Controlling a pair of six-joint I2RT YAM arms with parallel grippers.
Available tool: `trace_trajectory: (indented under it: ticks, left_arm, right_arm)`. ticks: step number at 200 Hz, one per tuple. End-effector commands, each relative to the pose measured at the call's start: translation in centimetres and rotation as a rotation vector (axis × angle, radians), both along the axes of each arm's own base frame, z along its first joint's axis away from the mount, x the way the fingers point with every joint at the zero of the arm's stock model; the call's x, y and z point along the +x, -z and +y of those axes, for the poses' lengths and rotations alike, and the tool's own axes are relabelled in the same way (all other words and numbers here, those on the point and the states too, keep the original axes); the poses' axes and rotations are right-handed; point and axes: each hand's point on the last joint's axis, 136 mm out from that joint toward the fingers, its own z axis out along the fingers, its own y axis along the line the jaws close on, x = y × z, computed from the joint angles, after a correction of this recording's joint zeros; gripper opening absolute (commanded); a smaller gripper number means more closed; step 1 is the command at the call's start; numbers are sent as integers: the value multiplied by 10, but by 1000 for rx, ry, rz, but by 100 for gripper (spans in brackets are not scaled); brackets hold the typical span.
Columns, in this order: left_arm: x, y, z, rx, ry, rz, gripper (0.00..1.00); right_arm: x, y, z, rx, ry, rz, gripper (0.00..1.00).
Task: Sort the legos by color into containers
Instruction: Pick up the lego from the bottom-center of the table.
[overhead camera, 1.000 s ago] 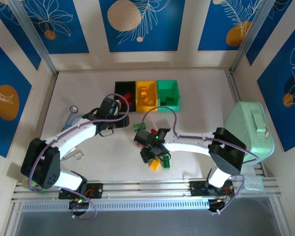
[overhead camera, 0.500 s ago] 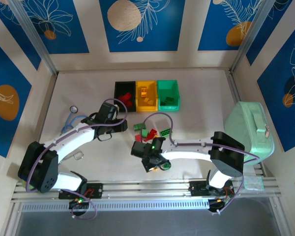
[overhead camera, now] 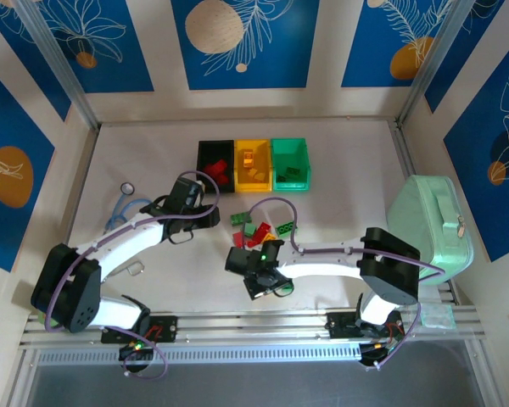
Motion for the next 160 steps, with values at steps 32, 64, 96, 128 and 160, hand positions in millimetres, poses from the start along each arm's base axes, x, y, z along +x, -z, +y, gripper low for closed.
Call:
trace_trajectory:
  ticks: [32,64,96,128,160]
  left_arm:
    - [-2,1,0,-2,-1,-9,55]
    - [-3,0,2,6,-5,-15,55]
    - [-4,-3,5,8,-9,-25,54]
    - [-6,-6,6,1,-15,-34,54]
    - [-12,-4,11,3,-21,-33,54]
  right_arm:
    - [-8,4,-2,-27,13,19,51]
    - [-2,-10,5,-11,7,-9,48]
    - [10,-34,19,34,-21,-58,48]
    - [44,-65,31,98,-35,-128,48]
    - [100,-110,39,176,-12,-220,48]
